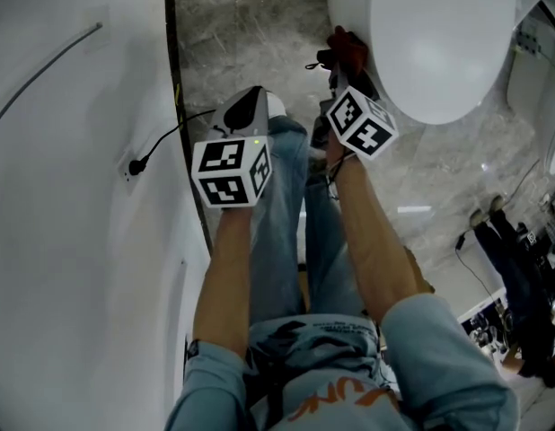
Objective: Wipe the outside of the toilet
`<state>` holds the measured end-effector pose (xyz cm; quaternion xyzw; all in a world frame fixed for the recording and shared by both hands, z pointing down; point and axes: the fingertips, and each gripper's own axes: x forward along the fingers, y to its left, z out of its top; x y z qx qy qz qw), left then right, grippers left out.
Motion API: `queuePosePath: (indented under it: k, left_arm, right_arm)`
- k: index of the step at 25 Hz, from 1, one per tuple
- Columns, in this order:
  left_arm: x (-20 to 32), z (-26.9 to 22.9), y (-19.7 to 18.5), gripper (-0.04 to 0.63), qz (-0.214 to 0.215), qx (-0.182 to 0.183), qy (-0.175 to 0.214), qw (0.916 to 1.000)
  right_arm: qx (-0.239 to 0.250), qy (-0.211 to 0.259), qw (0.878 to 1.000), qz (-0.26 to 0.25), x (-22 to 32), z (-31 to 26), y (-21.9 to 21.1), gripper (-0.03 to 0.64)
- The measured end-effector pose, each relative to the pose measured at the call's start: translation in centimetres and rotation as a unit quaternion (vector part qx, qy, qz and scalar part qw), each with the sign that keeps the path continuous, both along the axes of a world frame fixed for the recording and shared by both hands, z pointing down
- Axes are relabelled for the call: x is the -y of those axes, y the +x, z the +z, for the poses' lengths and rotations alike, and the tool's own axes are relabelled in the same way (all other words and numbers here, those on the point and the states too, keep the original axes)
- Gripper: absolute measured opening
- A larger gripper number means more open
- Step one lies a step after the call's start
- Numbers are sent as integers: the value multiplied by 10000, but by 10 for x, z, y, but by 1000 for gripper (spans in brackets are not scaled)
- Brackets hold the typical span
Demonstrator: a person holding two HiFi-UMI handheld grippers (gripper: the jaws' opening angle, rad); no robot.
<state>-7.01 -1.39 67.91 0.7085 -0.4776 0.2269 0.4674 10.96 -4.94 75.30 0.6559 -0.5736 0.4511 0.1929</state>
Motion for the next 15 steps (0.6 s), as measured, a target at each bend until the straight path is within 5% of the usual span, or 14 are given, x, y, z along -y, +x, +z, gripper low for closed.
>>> queuePosePath:
  k: [6, 15]
  left_arm:
    - [-10, 2, 0, 3, 24, 0, -67, 10000]
    - [7, 10, -13, 3, 76, -16, -124, 9999]
  right_arm:
    - [9, -180, 9996, -237, -17, -1, -7, 103]
    - [519, 96, 9961, -705, 16, -5, -75, 103]
